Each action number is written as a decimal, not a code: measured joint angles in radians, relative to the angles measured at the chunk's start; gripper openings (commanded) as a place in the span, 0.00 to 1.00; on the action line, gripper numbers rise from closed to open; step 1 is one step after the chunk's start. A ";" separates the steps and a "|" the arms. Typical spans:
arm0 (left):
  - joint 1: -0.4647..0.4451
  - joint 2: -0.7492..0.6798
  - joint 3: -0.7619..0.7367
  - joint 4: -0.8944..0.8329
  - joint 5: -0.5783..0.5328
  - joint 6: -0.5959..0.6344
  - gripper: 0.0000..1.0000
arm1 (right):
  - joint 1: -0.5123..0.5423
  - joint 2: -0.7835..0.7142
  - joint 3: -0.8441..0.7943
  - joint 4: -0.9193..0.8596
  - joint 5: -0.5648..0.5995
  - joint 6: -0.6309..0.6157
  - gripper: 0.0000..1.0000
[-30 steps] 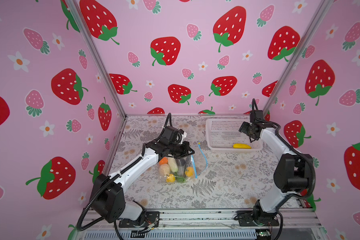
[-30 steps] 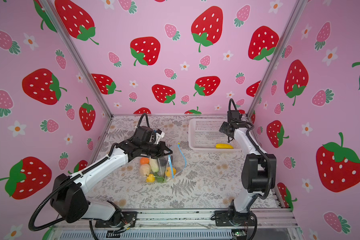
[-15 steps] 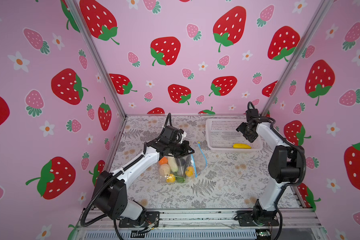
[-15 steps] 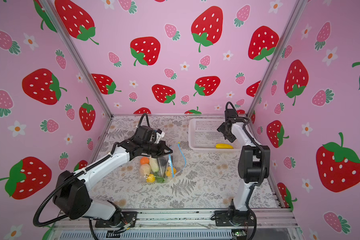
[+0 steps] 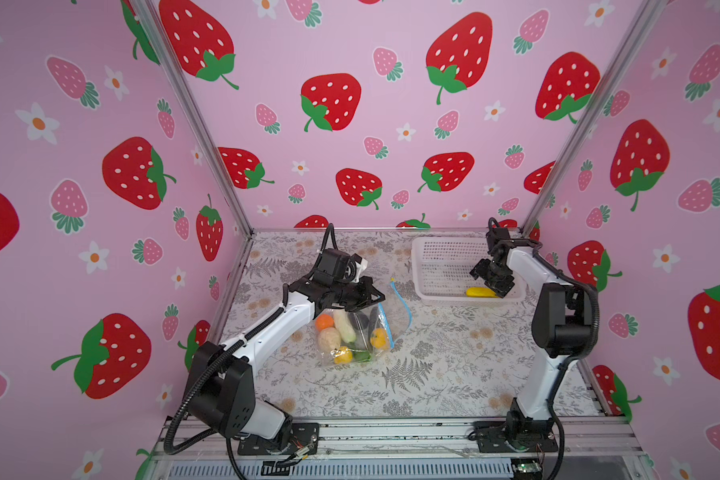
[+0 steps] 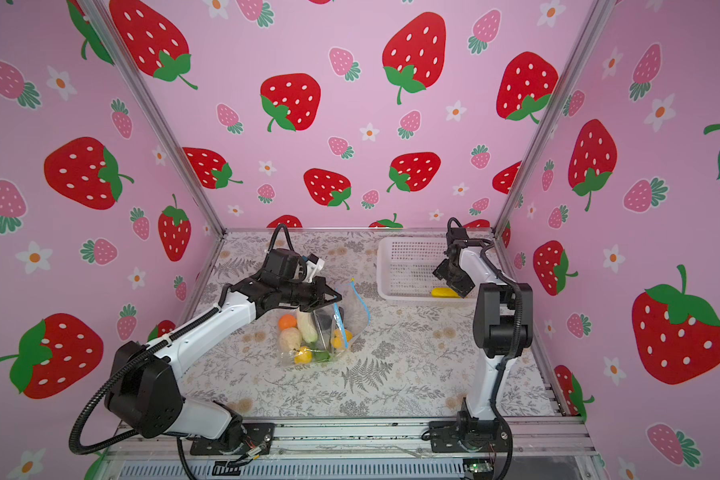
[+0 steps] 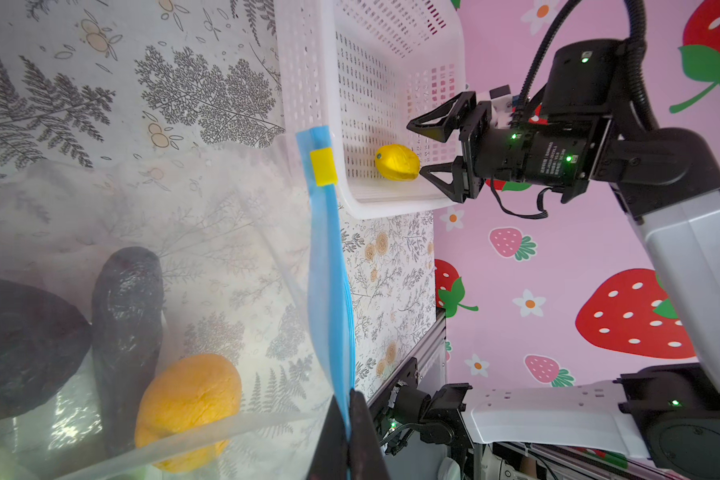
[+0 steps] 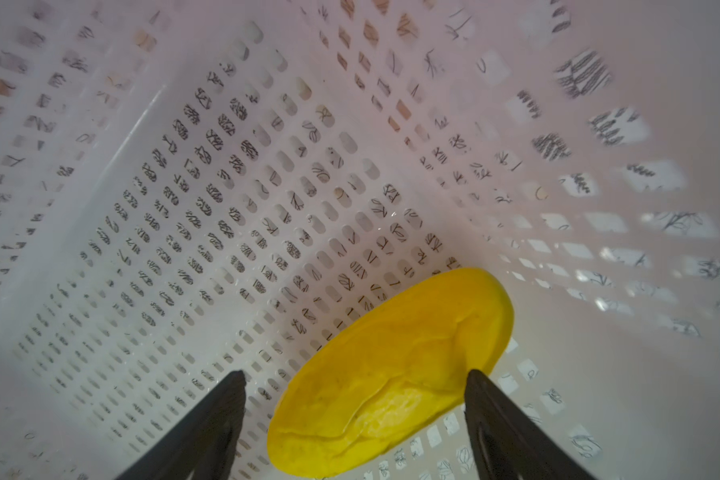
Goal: Place the food in the zip-top bag and seal the zipper
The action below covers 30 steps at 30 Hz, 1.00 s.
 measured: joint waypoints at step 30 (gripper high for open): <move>0.019 0.068 -0.001 0.022 0.021 -0.015 0.00 | 0.075 0.130 0.104 0.057 0.000 0.007 0.83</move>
